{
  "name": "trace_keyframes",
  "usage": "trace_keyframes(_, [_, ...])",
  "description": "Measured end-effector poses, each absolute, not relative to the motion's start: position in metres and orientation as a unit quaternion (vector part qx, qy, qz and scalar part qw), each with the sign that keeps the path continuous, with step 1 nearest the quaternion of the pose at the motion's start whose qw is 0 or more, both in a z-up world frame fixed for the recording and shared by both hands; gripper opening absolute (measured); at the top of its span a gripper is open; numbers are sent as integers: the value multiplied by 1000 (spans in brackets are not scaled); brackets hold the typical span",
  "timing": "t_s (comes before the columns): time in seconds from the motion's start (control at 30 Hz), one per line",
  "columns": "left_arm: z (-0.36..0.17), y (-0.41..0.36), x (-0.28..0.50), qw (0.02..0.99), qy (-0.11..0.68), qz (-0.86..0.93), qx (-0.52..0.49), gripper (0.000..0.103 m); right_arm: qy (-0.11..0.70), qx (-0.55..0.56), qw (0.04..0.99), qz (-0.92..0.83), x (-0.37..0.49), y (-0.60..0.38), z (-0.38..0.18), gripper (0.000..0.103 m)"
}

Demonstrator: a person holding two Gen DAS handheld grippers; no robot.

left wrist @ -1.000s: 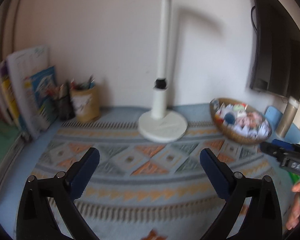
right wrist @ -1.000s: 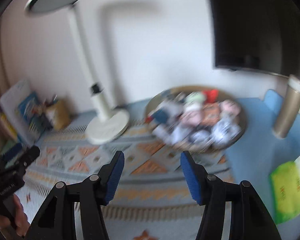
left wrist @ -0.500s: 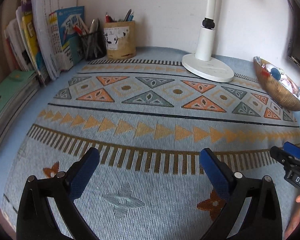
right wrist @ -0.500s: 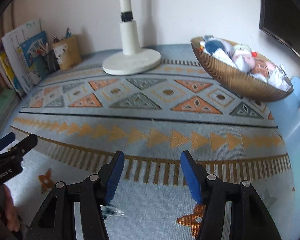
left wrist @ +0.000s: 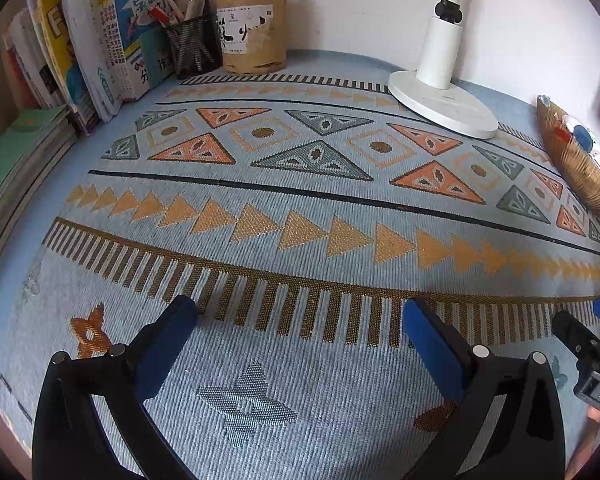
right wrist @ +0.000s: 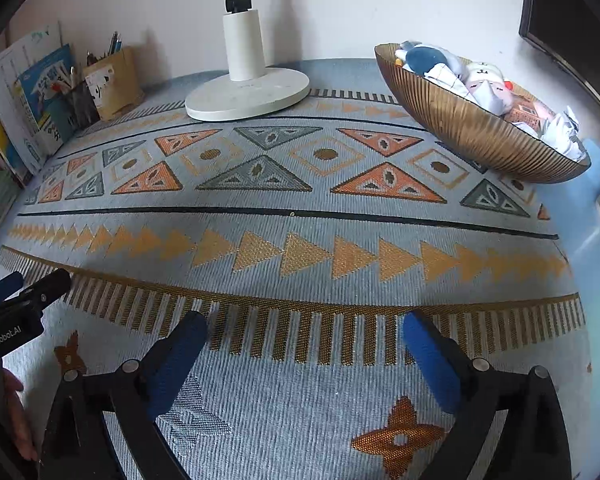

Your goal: Organize objects

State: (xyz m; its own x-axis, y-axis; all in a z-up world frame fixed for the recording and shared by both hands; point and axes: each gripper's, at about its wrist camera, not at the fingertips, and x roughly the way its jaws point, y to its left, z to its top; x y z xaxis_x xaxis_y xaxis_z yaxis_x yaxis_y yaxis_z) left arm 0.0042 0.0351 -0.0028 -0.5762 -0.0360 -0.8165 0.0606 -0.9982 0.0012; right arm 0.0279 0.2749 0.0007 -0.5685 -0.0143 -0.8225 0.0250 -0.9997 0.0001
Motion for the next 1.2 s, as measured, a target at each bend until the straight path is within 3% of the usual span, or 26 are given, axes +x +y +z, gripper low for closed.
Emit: trace_keyframes(1.2, [-5, 34, 5, 8, 4, -890, 456, 103, -5, 454, -20, -891, 38, 272, -1, 103])
